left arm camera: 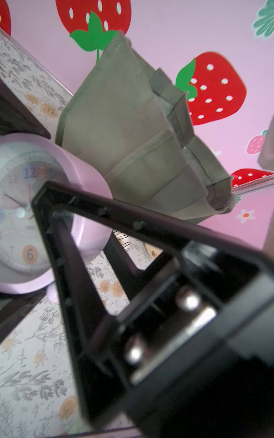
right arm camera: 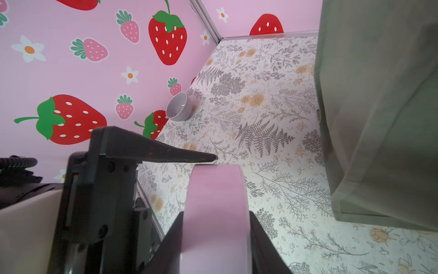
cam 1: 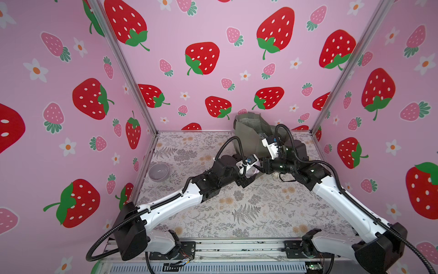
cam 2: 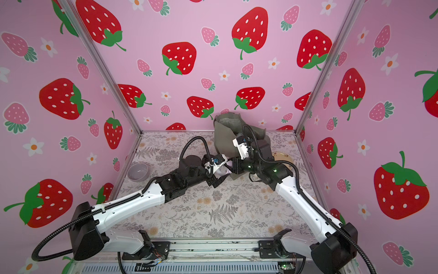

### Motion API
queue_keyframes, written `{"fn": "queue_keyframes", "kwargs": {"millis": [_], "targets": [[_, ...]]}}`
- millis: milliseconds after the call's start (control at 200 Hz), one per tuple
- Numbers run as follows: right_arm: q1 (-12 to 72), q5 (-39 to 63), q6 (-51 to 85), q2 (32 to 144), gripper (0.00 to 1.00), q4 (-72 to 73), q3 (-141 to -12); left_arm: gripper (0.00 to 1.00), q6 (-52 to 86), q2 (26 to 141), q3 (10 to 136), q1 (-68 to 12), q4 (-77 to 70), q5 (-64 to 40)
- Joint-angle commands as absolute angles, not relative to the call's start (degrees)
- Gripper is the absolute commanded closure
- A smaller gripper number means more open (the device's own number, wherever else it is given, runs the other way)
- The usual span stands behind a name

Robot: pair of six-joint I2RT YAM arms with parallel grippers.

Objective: Put the alarm clock into the canvas bag
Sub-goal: Place the alarm at the canvas bag.

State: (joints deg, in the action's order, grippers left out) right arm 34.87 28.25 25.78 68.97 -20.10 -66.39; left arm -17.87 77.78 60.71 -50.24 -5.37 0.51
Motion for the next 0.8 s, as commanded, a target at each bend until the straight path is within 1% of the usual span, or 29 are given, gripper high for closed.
{"fn": "queue_keyframes", "kwargs": {"millis": [0,155,405,515,620,796], "targets": [[34.8,24.6,22.9,68.5,0.67,-21.7,-72.5,0.0,-15.9,74.0,58.2,-49.3,-12.3,2.5],[31.9,19.7,20.8,69.9,0.65,-22.6,-79.7,0.01,-10.7,69.6,54.2,-45.7,-10.8,-2.7],[29.5,8.0,13.8,78.4,0.64,-19.6,-90.6,0.01,-7.0,63.7,45.8,-43.0,-13.6,-4.6],[28.6,2.9,10.0,85.4,0.63,-19.7,-97.2,0.01,-6.8,63.0,44.0,-42.6,-14.1,-4.4],[27.9,-5.5,8.2,93.9,0.63,-23.8,-106.2,0.0,-6.1,63.1,43.2,-42.4,-14.3,-4.3],[26.9,-4.9,7.2,106.1,0.61,-32.1,-119.8,0.01,-4.9,62.0,42.2,-41.8,-14.9,-4.5]]}}
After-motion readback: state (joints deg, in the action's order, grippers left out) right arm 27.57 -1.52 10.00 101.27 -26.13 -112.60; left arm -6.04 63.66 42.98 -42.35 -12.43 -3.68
